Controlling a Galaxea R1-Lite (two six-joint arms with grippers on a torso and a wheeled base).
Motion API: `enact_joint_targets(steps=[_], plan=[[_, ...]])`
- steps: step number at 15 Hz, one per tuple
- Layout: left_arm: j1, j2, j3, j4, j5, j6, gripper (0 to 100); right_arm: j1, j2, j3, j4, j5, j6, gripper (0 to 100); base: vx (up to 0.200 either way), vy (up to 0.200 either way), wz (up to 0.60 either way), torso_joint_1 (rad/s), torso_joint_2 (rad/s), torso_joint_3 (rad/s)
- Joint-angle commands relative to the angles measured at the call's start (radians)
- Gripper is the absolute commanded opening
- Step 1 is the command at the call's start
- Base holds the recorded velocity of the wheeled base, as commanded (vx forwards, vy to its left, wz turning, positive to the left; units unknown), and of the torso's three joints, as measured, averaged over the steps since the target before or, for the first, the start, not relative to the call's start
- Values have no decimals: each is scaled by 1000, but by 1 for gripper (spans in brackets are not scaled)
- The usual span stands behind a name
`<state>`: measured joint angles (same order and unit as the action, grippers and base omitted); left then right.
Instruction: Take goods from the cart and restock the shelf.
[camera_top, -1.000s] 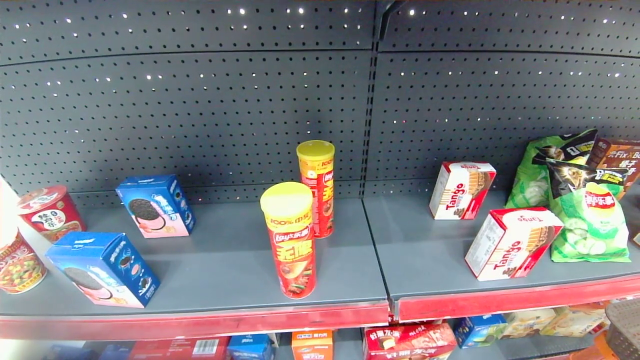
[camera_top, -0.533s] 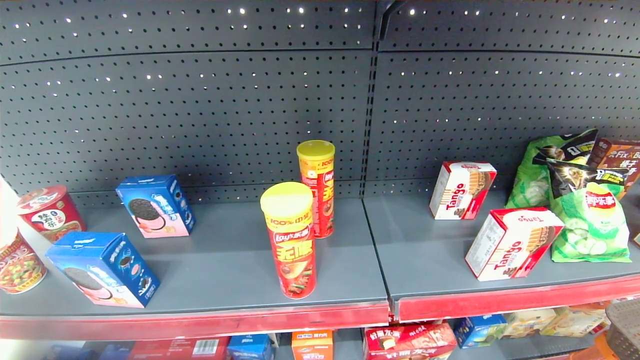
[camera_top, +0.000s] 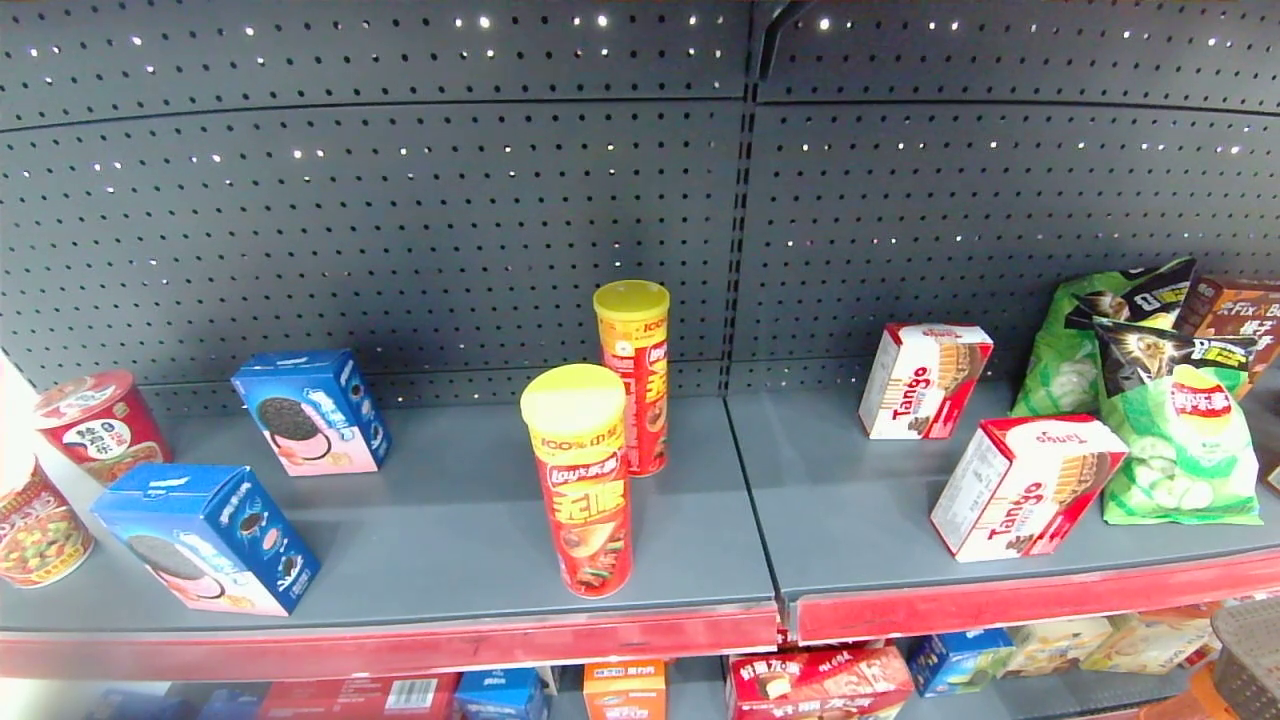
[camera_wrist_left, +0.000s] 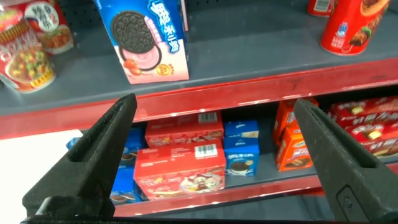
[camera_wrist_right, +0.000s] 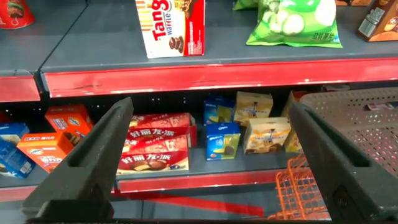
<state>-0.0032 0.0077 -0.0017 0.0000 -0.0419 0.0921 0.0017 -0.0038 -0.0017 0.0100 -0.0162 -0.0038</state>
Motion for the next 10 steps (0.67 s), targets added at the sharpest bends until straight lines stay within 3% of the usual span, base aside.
enact_joint_targets(steps=[1, 3, 5, 6, 7, 8, 9, 10], plan=[[0, 0, 0, 0, 0, 8, 100, 0, 4, 0, -1, -1, -1, 100, 0, 0, 0, 0, 0, 0], [0, 0, 0, 0, 4, -5, 100, 0, 4, 0, 1, -1, -1, 100, 0, 0, 0, 0, 0, 0], [0, 0, 2, -2, 2, 29, 100, 0, 4, 0, -1, -1, -1, 100, 0, 0, 0, 0, 0, 0], [2, 0, 0, -2, 13, 23, 100, 0, 4, 0, -1, -1, -1, 100, 0, 0, 0, 0, 0, 0], [2, 64, -192, -32, 24, 20, 100, 0, 4, 0, -1, -1, -1, 100, 0, 0, 0, 0, 0, 0], [-8, 313, -408, 23, 17, -3, 100, 0, 4, 0, 1, -1, -1, 100, 0, 0, 0, 0, 0, 0], [-12, 433, -514, 64, -7, -65, 100, 0, 4, 0, 1, -1, -2, 100, 0, 0, 0, 0, 0, 0], [-50, 529, -509, 63, -79, -68, 100, 0, 4, 0, -1, -1, -1, 100, 0, 0, 0, 0, 0, 0]])
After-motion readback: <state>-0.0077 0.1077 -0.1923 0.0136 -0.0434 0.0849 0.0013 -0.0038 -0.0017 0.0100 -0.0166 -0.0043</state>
